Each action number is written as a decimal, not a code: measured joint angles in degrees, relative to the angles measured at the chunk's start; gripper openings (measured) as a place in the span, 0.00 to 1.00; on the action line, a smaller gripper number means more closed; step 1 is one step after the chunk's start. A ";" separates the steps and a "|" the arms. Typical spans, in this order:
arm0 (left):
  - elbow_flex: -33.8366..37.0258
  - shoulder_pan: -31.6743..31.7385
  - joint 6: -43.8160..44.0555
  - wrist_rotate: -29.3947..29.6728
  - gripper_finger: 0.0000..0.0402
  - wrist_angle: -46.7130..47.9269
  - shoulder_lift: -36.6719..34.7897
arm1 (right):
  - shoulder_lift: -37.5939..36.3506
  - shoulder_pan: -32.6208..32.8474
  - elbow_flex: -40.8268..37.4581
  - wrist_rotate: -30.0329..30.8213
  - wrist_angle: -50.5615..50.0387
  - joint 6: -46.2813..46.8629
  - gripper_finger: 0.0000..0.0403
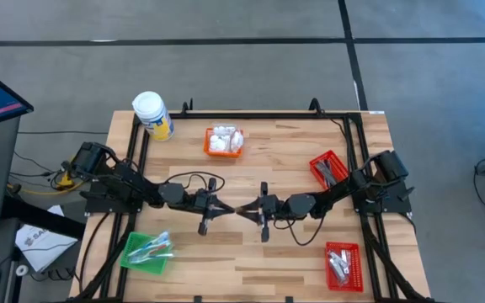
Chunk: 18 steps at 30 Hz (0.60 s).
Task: Pick & Place Travel size toiletries
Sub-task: Put the black comb into the top red basket
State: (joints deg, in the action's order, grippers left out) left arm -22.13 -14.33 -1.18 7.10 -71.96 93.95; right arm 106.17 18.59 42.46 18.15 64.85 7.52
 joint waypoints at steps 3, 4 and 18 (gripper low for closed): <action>0.05 -0.04 0.02 -0.06 0.07 0.04 0.00 | 0.00 -0.02 0.00 0.34 -0.36 0.00 0.03; 0.04 -0.03 0.01 -0.09 0.07 0.04 0.00 | 0.00 -0.02 0.00 0.50 -0.36 0.01 0.02; 0.04 0.00 0.13 4.21 0.39 1.36 0.00 | 0.00 0.09 0.00 1.57 -4.70 1.99 0.01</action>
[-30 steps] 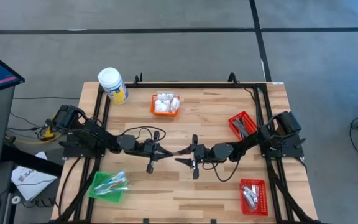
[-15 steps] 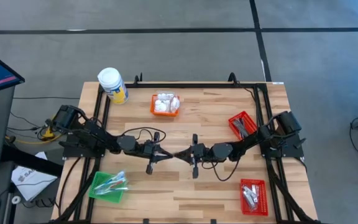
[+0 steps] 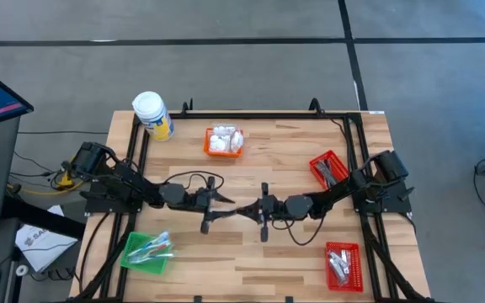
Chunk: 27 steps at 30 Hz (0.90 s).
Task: Pick & Place Travel size toiletries
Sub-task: Put the black comb into the top red basket
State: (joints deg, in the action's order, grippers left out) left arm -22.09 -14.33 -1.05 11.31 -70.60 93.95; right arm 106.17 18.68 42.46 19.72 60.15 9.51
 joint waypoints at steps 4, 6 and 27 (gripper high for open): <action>0.00 -0.25 0.04 4.98 0.60 0.31 -0.02 | -0.06 -0.07 0.00 0.74 -0.45 0.02 0.01; 0.00 -0.33 0.02 6.67 0.69 0.75 -0.02 | -1.24 0.09 -0.17 2.31 -3.01 -0.13 0.01; 0.00 -0.35 0.04 8.75 0.89 1.24 -0.07 | -28.42 13.78 -16.73 50.20 -26.74 3.18 0.01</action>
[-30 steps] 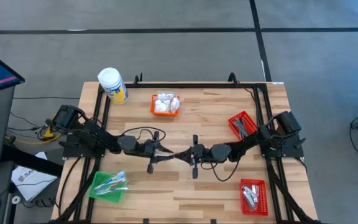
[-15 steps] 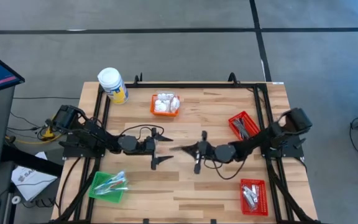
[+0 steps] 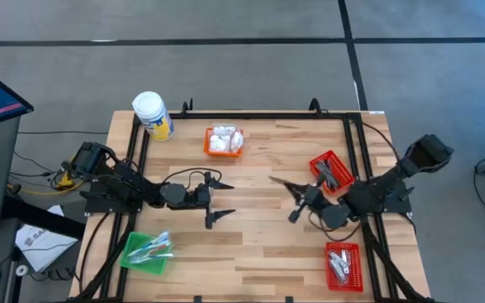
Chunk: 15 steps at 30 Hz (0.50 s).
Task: Pick & Place Travel size toiletries
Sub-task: Put the black comb into the top red basket
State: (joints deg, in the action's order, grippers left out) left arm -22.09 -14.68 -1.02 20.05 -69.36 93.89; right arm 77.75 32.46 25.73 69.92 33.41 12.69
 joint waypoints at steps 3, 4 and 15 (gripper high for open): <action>0.00 0.00 0.00 -0.02 0.89 0.00 0.00 | -4.15 2.05 -3.29 4.37 -1.95 3.22 0.01; 0.00 0.00 0.00 -0.02 0.89 0.02 0.00 | -5.49 2.72 -4.31 5.62 -2.10 3.87 0.01; 0.00 0.02 0.00 -0.11 0.89 0.21 0.00 | -15.05 11.52 -9.70 19.06 -4.54 4.31 0.01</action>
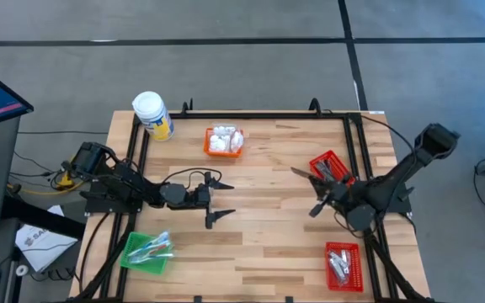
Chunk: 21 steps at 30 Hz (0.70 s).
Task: Pick & Place Travel size toiletries
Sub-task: Put the black comb into the top red basket
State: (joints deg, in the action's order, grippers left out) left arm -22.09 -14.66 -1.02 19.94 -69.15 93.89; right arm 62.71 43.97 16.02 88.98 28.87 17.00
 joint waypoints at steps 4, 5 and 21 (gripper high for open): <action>0.00 0.00 0.00 -0.02 0.89 0.18 0.00 | -2.16 2.34 -0.79 0.97 -0.20 -0.57 0.01; 0.00 0.00 0.00 -0.05 0.89 0.17 0.00 | -2.62 2.51 -1.00 1.04 -0.16 -0.71 0.01; 0.00 0.27 0.00 -0.15 0.89 0.18 -0.02 | -3.59 5.50 3.83 -2.16 0.34 -11.32 0.01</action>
State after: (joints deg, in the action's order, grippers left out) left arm -22.09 -14.39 -1.02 19.79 -68.97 93.86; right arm 59.11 49.47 19.85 86.81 29.21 5.68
